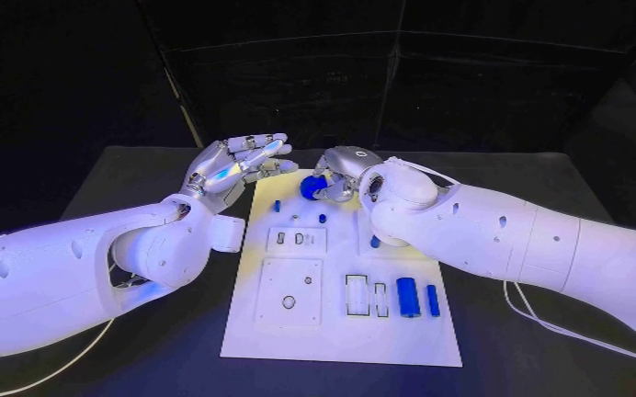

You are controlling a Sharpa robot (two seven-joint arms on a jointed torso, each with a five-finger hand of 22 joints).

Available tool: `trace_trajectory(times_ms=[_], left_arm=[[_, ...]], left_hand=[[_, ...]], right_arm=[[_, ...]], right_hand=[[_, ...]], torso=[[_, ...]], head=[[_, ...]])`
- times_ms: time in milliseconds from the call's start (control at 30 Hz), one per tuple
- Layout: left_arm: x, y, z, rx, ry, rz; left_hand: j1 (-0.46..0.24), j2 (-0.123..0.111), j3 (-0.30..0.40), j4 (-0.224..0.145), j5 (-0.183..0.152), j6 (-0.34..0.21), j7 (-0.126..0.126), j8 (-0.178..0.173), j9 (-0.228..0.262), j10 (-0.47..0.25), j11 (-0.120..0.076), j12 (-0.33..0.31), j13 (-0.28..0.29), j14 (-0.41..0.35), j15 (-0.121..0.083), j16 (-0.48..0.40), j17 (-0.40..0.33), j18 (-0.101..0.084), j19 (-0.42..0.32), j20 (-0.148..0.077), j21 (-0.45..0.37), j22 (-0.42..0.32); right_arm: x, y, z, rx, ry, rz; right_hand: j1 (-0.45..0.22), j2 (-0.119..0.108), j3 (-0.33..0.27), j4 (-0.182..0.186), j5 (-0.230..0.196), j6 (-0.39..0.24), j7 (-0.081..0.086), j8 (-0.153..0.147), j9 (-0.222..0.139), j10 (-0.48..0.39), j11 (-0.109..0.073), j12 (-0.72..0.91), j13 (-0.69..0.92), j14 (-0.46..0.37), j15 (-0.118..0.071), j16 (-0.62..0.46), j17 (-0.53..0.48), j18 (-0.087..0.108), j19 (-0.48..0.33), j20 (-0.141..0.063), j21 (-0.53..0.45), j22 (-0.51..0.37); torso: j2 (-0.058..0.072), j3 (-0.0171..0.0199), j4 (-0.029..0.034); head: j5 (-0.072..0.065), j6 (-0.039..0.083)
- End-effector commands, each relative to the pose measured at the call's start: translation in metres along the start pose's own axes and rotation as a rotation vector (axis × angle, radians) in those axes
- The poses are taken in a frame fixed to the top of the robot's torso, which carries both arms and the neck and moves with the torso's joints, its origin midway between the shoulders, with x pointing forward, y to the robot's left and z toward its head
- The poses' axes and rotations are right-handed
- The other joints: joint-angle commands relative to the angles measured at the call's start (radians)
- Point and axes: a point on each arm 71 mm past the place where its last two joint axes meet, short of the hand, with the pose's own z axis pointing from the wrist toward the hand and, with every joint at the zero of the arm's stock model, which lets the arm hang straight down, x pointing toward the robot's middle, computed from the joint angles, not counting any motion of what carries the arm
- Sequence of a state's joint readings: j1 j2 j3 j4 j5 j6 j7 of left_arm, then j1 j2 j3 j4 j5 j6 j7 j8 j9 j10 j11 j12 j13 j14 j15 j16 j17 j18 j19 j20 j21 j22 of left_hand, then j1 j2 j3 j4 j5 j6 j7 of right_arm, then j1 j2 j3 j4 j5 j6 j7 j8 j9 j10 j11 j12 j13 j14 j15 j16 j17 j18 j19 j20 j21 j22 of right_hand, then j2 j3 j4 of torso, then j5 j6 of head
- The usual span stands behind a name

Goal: Assemble the parts on the task board

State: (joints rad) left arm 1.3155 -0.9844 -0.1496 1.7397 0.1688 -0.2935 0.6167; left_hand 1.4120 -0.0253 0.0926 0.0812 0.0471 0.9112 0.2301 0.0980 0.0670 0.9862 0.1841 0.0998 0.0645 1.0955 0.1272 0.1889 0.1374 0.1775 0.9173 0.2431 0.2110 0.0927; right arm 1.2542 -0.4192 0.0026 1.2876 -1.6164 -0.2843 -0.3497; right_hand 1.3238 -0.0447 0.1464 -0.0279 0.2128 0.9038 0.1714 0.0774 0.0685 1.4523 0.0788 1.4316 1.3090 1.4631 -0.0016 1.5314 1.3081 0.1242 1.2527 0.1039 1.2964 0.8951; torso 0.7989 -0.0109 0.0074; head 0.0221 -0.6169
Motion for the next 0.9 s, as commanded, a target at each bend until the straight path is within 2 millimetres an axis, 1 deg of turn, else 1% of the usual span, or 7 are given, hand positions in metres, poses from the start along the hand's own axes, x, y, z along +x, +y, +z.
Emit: trace_trajectory(times_ms=[33, 233, 333, 500, 767, 833, 900], left_arm=[[0.001, -0.0014, 0.0003, 0.009, 0.012, -0.001], [0.0005, -0.0014, 0.0003, 0.009, 0.011, 0.0], [0.0002, -0.0015, 0.0002, 0.009, 0.01, 0.0], [-0.0001, -0.0016, 0.0002, 0.01, 0.009, 0.001], [-0.0006, -0.0017, 0.0002, 0.01, 0.007, 0.002], [-0.0008, -0.0017, 0.0002, 0.01, 0.007, 0.002], [-0.0009, -0.0016, 0.0003, 0.01, 0.007, 0.002]], left_hand=[[0.001, 0.009, 0.001, -0.005, -0.001, -0.004, 0.019, -0.002, -0.001, -0.001, 0.006, -0.003, 0.001, 0.003, 0.007, -0.006, 0.0, 0.002, 0.004, 0.0, -0.003, -0.001], [0.001, 0.009, 0.001, -0.005, -0.001, -0.004, 0.019, -0.002, -0.001, -0.001, 0.006, -0.003, 0.001, 0.003, 0.007, -0.006, 0.0, 0.002, 0.004, 0.0, -0.003, -0.001], [0.001, 0.009, 0.001, -0.005, -0.001, -0.004, 0.019, -0.002, -0.001, -0.001, 0.006, -0.003, 0.001, 0.003, 0.007, -0.006, 0.0, 0.002, 0.004, 0.0, -0.003, -0.001], [-0.001, 0.01, 0.0, -0.006, -0.001, -0.004, 0.019, -0.003, 0.0, 0.0, 0.006, -0.004, 0.001, 0.003, 0.007, -0.007, 0.0, 0.002, 0.005, 0.0, -0.004, -0.002], [-0.002, 0.01, -0.001, -0.005, -0.001, -0.004, 0.019, -0.003, 0.0, 0.0, 0.006, -0.004, 0.001, 0.003, 0.008, -0.007, 0.0, 0.002, 0.005, 0.0, -0.004, -0.002], [-0.002, 0.01, -0.001, -0.005, -0.001, -0.004, 0.019, -0.003, 0.0, 0.0, 0.006, -0.004, 0.001, 0.003, 0.008, -0.007, 0.0, 0.002, 0.005, 0.0, -0.004, -0.002], [-0.002, 0.01, -0.001, -0.005, -0.001, -0.004, 0.019, -0.003, 0.0, 0.0, 0.006, -0.004, 0.001, 0.003, 0.008, -0.007, 0.0, 0.002, 0.005, 0.0, -0.004, -0.002]], right_arm=[[0.0007, 0.0013, -0.0006, -0.002, 0.017, -0.002], [0.0002, 0.0003, -0.0022, 0.004, 0.016, 0.001], [-0.0004, -0.001, -0.0035, 0.01, 0.013, 0.002], [-0.0016, -0.0031, -0.0052, 0.017, 0.001, 0.007], [-0.0035, -0.0064, -0.0072, 0.025, -0.018, 0.014], [-0.0042, -0.0065, -0.0075, 0.025, -0.027, 0.018], [-0.0047, -0.0066, -0.0076, 0.024, -0.034, 0.025]], right_hand=[[-0.007, -0.007, -0.006, 0.0, -0.005, 0.008, -0.002, 0.004, 0.002, 0.004, 0.002, 0.001, 0.074, 0.082, 0.006, 0.001, 0.133, -0.003, 0.003, 0.006, -0.001, 0.001], [-0.008, -0.005, -0.006, 0.001, -0.005, 0.013, -0.003, 0.006, 0.003, 0.005, 0.001, 0.002, 0.075, 0.082, 0.006, 0.001, 0.134, -0.003, 0.004, 0.006, -0.001, 0.003], [-0.008, -0.005, -0.005, 0.001, -0.005, 0.015, -0.003, 0.007, 0.003, 0.006, 0.001, 0.002, 0.076, 0.082, 0.005, 0.001, 0.135, -0.003, 0.004, 0.006, 0.0, 0.003], [-0.008, -0.004, -0.005, 0.002, -0.005, 0.018, -0.003, 0.008, 0.003, 0.006, 0.0, 0.003, 0.077, 0.082, 0.005, 0.001, 0.134, -0.003, 0.004, 0.006, 0.0, 0.003], [-0.008, -0.003, -0.005, 0.002, -0.005, 0.019, -0.004, 0.008, 0.003, 0.002, 0.0, -0.002, 0.07, 0.082, 0.005, 0.001, 0.134, -0.002, 0.003, 0.006, -0.001, 0.001], [-0.01, -0.006, -0.007, 0.003, -0.008, 0.012, -0.003, 0.003, 0.001, 0.0, 0.001, -0.005, 0.067, 0.081, 0.005, 0.001, 0.133, -0.002, 0.003, 0.006, -0.002, 0.0], [-0.015, -0.011, -0.011, 0.006, -0.015, -0.008, 0.001, -0.01, -0.003, -0.004, 0.003, -0.01, 0.061, 0.081, 0.007, 0.0, 0.132, -0.002, 0.001, 0.006, -0.003, -0.003]], torso=[[0.0, 0.0002, 0.0], [0.0, -0.0003, 0.0006], [0.0, -0.0001, -0.0002], [0.0, 0.0002, -0.0007], [0.0, -0.0002, 0.0007], [0.0, -0.0001, 0.0005], [0.0, -0.0003, 0.0004]], head=[[0.0, -0.001], [-0.002, -0.003], [0.0, -0.006], [-0.001, -0.006], [-0.003, -0.007], [-0.003, -0.006], [-0.003, -0.005]])
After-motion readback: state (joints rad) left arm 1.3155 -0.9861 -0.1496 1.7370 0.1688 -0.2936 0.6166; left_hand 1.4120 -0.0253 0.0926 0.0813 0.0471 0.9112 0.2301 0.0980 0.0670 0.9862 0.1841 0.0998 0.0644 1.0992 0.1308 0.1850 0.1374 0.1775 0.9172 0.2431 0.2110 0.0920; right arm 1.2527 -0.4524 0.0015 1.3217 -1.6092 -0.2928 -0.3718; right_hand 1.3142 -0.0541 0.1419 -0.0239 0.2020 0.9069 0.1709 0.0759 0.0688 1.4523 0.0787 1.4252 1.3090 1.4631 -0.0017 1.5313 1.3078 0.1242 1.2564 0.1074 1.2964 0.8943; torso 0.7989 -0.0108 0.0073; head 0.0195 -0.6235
